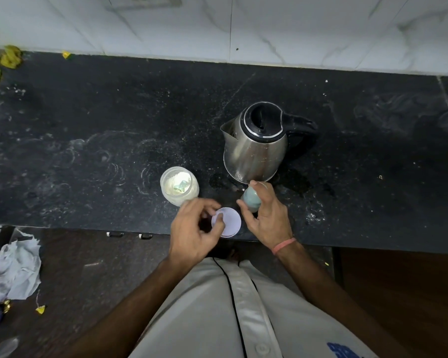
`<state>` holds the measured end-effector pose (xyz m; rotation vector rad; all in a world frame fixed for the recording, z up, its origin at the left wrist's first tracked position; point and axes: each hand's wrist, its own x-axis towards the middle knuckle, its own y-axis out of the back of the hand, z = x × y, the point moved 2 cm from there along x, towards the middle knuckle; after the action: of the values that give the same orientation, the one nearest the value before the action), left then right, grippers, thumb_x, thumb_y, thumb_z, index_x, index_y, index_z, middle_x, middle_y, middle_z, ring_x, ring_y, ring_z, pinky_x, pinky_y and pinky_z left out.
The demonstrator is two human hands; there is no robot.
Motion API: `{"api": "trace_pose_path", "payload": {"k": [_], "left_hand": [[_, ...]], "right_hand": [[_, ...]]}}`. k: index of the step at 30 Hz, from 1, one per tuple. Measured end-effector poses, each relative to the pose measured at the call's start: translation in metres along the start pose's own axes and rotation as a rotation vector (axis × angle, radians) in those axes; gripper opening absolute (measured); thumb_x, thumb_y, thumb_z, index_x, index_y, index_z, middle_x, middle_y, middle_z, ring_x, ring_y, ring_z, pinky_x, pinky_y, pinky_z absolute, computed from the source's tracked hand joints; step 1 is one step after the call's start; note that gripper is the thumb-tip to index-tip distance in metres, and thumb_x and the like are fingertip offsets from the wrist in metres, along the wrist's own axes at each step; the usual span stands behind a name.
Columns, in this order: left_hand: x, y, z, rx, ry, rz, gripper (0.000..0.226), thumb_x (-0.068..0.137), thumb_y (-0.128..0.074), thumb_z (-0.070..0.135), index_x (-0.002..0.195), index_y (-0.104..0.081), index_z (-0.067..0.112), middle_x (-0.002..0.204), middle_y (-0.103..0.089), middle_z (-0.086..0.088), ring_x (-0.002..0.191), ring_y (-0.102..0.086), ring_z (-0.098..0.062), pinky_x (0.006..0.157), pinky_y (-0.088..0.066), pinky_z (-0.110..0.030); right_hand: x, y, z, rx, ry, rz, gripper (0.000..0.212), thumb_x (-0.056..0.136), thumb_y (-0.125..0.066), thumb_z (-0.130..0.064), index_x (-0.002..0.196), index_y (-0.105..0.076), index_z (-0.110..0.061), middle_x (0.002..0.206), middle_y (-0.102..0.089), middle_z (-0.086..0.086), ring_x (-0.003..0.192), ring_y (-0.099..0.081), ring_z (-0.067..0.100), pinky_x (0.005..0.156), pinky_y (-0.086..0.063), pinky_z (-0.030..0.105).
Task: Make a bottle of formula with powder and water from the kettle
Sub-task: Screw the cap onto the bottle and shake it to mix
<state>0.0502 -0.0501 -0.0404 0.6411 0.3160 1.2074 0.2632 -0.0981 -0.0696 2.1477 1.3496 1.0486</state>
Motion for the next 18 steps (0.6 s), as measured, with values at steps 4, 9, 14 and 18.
{"api": "trace_pose_path", "payload": {"k": [4, 9, 14, 18], "left_hand": [[-0.022, 0.022, -0.025, 0.135, 0.122, 0.164, 0.028, 0.091, -0.081, 0.036, 0.098, -0.055, 0.028, 0.092, -0.052, 0.010, 0.089, -0.047, -0.019, 0.081, -0.046, -0.045], [-0.037, 0.025, -0.052, 0.289, 0.258, 0.257, 0.070, 0.085, -0.076, 0.066, 0.121, -0.051, 0.011, 0.121, -0.046, -0.004, 0.113, -0.048, -0.031, 0.102, -0.045, -0.055], [-0.021, 0.021, -0.069, 0.306, 0.353, 0.190, 0.133, 0.079, -0.075, 0.084, 0.170, -0.024, 0.000, 0.176, -0.030, -0.023, 0.168, -0.022, -0.043, 0.138, -0.019, -0.059], [-0.016, 0.014, -0.085, 0.433, 0.376, 0.005, 0.153, 0.077, -0.042, 0.109, 0.176, -0.010, -0.003, 0.186, -0.011, -0.022, 0.175, -0.004, -0.037, 0.141, -0.006, -0.057]], "right_hand": [[0.002, 0.018, -0.005, 0.116, -0.184, 0.003, 0.077, 0.094, -0.088, -0.025, 0.154, -0.041, -0.033, 0.149, -0.059, -0.008, 0.117, -0.070, 0.020, 0.095, -0.062, 0.048], [0.020, 0.086, -0.027, 0.598, -0.548, 0.676, 0.089, 0.096, -0.086, -0.014, 0.162, -0.025, -0.014, 0.158, -0.042, 0.016, 0.129, -0.068, 0.028, 0.103, -0.063, 0.050], [0.036, 0.099, -0.048, 1.036, -0.825, 0.389, 0.084, 0.091, -0.087, -0.022, 0.155, -0.033, -0.029, 0.138, -0.062, 0.011, 0.127, -0.070, 0.032, 0.090, -0.066, 0.049], [0.037, 0.082, -0.073, 1.028, -0.761, 0.235, 0.073, 0.098, -0.082, -0.021, 0.156, -0.039, -0.033, 0.141, -0.060, 0.017, 0.127, -0.068, 0.035, 0.098, -0.063, 0.056]]}}
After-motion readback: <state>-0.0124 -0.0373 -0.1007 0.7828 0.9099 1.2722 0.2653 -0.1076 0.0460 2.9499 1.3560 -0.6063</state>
